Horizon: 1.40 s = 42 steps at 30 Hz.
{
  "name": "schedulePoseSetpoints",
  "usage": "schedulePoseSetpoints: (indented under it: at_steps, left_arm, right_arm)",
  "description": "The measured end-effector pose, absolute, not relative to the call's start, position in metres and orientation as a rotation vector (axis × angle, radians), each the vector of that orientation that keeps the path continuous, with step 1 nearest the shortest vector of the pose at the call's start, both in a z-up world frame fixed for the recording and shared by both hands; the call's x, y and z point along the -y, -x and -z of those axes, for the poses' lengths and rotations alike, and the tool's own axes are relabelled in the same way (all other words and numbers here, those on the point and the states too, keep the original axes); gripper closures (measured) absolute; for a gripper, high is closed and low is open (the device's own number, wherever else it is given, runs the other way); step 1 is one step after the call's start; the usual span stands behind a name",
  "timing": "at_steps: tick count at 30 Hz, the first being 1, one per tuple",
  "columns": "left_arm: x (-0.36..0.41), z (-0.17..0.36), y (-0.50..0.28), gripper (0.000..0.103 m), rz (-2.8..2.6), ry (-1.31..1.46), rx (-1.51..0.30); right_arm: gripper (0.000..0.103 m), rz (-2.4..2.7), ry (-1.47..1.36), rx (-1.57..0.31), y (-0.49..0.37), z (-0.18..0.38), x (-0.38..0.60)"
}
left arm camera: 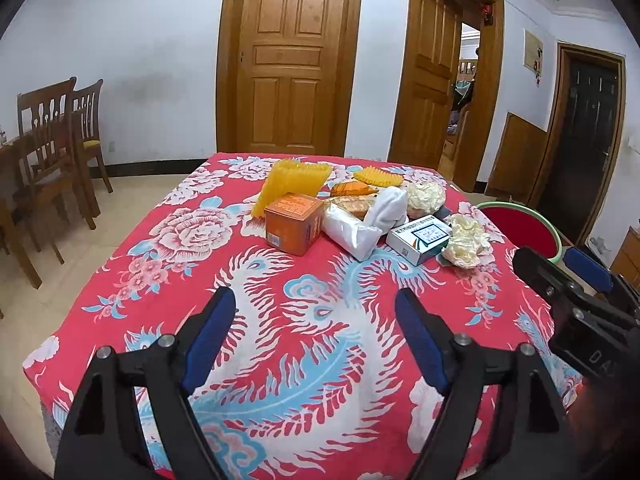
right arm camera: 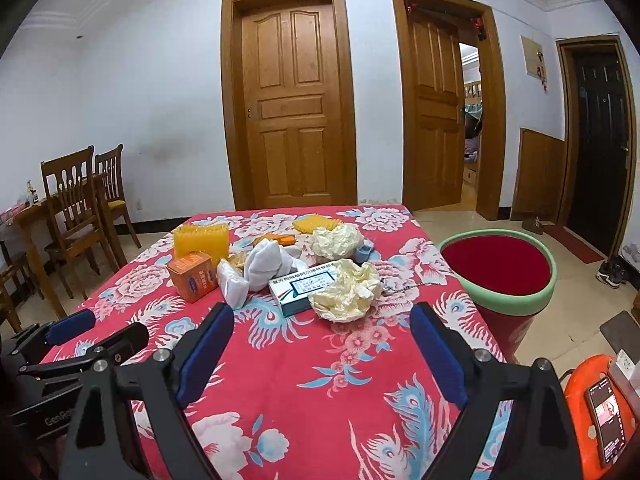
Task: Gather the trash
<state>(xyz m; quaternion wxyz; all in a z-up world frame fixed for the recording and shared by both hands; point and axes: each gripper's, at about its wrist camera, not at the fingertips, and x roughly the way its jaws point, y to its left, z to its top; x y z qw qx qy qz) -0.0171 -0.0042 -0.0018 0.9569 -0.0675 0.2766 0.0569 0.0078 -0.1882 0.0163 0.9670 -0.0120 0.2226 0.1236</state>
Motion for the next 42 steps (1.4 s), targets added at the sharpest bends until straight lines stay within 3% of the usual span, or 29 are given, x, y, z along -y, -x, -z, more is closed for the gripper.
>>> schedulePoseSetpoints:
  at_steps: [42]
  left_arm:
    - [-0.005, 0.014, 0.013, 0.021, -0.158, 0.158, -0.612]
  right_arm:
    - [0.012, -0.235, 0.042, -0.476, -0.007, -0.009, 0.188]
